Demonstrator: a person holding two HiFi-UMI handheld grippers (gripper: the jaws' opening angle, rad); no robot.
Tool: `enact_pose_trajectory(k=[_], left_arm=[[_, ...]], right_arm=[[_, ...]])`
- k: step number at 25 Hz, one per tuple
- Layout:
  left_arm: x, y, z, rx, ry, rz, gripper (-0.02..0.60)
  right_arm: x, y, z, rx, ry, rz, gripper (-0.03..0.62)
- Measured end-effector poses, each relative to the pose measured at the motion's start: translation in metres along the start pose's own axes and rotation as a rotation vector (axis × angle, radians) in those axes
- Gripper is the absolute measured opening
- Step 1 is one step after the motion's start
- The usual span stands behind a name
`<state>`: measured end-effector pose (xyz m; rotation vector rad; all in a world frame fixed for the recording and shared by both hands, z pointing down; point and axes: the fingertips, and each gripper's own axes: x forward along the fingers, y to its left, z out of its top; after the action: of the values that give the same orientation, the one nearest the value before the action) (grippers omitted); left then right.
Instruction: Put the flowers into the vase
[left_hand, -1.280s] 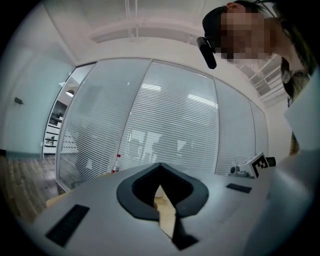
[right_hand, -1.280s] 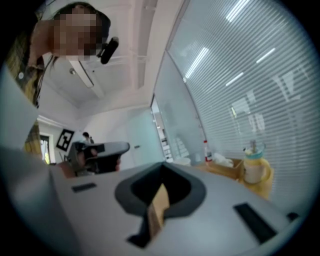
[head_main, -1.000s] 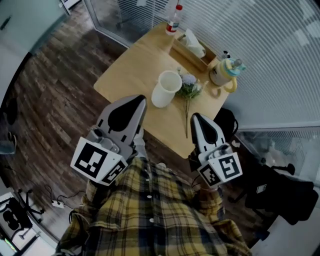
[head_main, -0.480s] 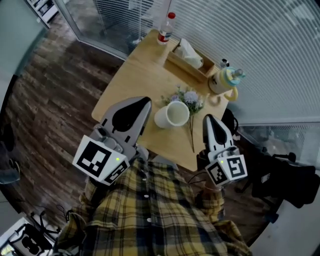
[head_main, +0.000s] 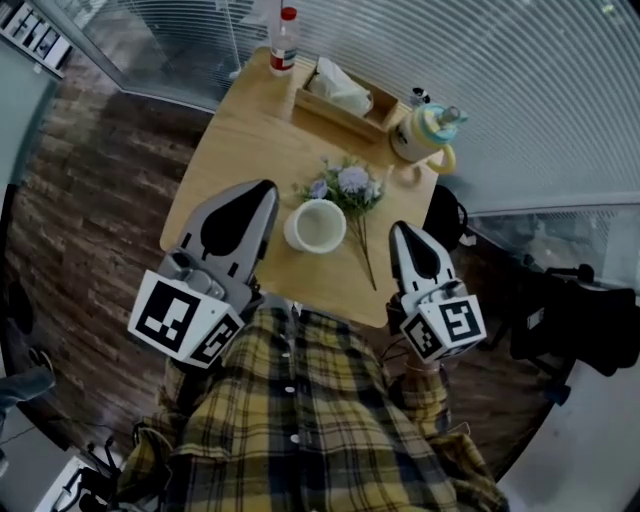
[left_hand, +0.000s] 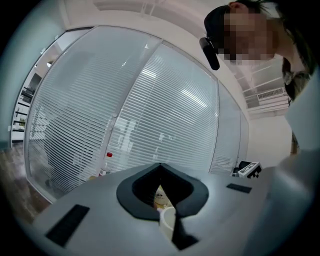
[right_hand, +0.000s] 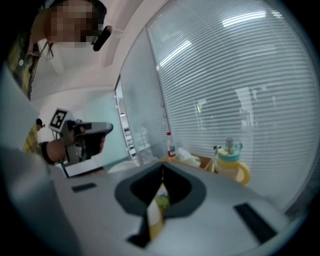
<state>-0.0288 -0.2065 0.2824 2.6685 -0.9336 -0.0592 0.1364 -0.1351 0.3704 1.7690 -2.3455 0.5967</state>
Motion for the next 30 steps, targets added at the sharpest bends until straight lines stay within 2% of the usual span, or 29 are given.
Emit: enact_pose_trajectory(k=[4,14,20,24,30], left_arm=[[0.005,0.001,-0.003,-0.006,0.001,0.020,0.009],[0.010,0.002,-0.005,0.005,0.000,0.047,0.009],[0.007,0.005,-0.001,0.015,-0.016,0.062,0.009],[0.010,0.006,-0.002,0.010,-0.021,0.059,0.009],[0.009,0.011,-0.007,-0.006,-0.016,0.066,0.009]], right_arm=[[0.007,-0.003,-0.015,-0.019,0.067,0.043,0.014],[0.023,-0.012,-0.041,-0.029,0.188,0.065,0.017],[0.034,-0.012,-0.067,-0.070,0.315,0.081,0.094],[0.039,-0.020,-0.086,-0.075,0.395,0.061,0.154],[0.049,-0.028,-0.112,-0.045,0.486,0.057,0.199]])
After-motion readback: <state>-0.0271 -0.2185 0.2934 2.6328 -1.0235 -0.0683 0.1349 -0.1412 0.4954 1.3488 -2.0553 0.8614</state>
